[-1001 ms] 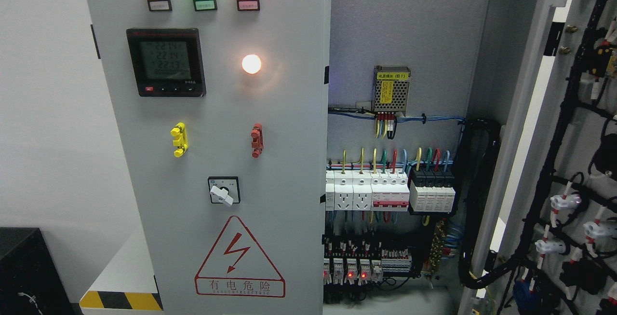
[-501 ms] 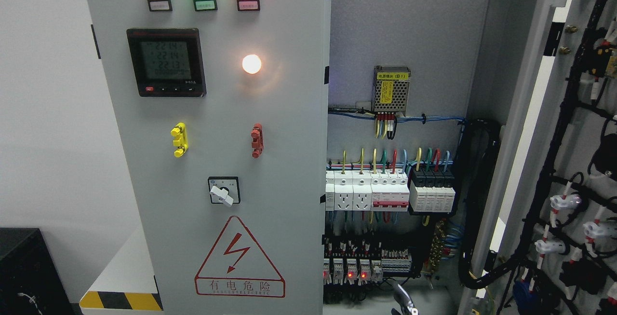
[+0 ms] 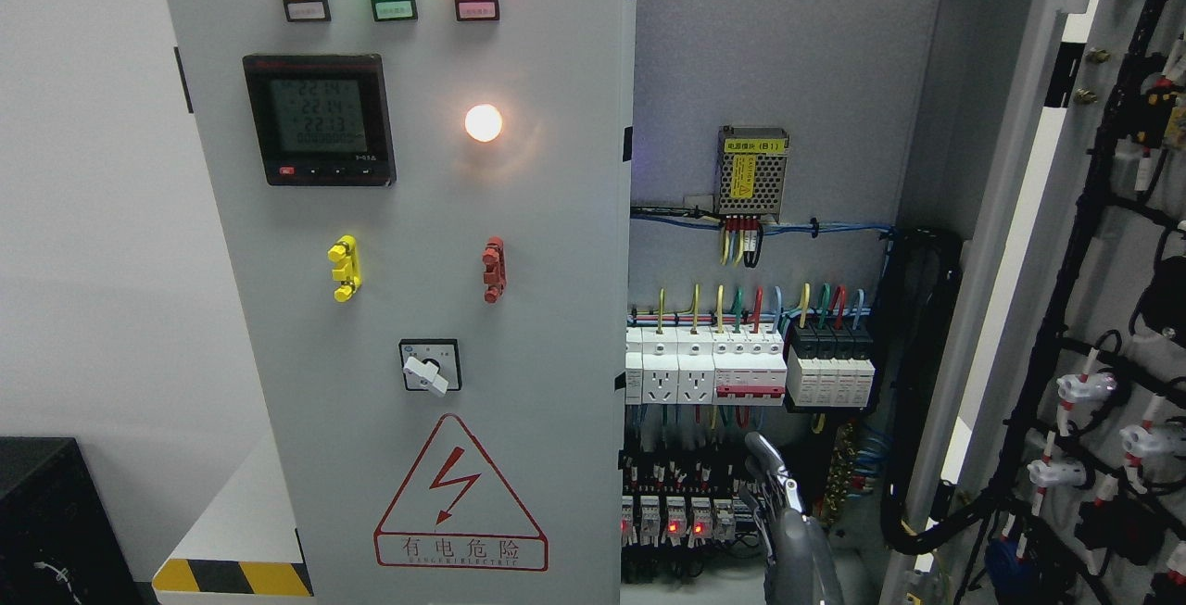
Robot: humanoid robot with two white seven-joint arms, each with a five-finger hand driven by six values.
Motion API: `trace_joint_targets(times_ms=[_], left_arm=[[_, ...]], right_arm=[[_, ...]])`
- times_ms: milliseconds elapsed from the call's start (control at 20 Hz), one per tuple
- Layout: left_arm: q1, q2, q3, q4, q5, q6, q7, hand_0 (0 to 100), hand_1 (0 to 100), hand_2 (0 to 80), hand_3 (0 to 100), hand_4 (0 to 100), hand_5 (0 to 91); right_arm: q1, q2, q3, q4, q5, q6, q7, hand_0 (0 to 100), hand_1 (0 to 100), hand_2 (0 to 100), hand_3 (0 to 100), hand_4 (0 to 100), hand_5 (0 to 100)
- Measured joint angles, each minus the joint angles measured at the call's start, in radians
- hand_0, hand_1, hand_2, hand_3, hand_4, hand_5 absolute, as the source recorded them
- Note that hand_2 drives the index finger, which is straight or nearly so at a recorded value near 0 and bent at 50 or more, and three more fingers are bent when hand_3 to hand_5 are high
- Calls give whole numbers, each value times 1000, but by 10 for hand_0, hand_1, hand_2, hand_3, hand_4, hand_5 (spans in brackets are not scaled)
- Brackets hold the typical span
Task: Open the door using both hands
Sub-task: 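Raise the right hand up to the inner edge of the closed door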
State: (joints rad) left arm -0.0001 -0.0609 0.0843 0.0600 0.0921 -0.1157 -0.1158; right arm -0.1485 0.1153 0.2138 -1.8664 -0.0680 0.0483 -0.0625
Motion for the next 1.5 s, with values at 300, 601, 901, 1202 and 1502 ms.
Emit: trace_joint_targets(times_ms=[300,601,901,1202,1502], left_arm=[[0,-16,0,0,0,0,0,0,0,0,0,0,0],[0,-26,1,0,0,0,0,0,0,0,0,0,0],[0,-32,2,0,0,0,0,0,0,0,0,0,0],[0,-35,3,0,0,0,1,0,0,0,0,0,0],[0,-37,3,0,0,0,5,0,0,0,0,0,0]], right_arm=[[-131,1,-16,26,-46,82,0,0,0,0,0,0,0],[-242,2,-44,74,-62,93,68,0,0,0,0,0,0],[-320,1,-68,140,-68,97,117,0,0,0,0,0,0],[-374,1,-86,209,-71,101,178,0,0,0,0,0,0],[-416,1,-113,272,-73,105,229,0,0,0,0,0,0]])
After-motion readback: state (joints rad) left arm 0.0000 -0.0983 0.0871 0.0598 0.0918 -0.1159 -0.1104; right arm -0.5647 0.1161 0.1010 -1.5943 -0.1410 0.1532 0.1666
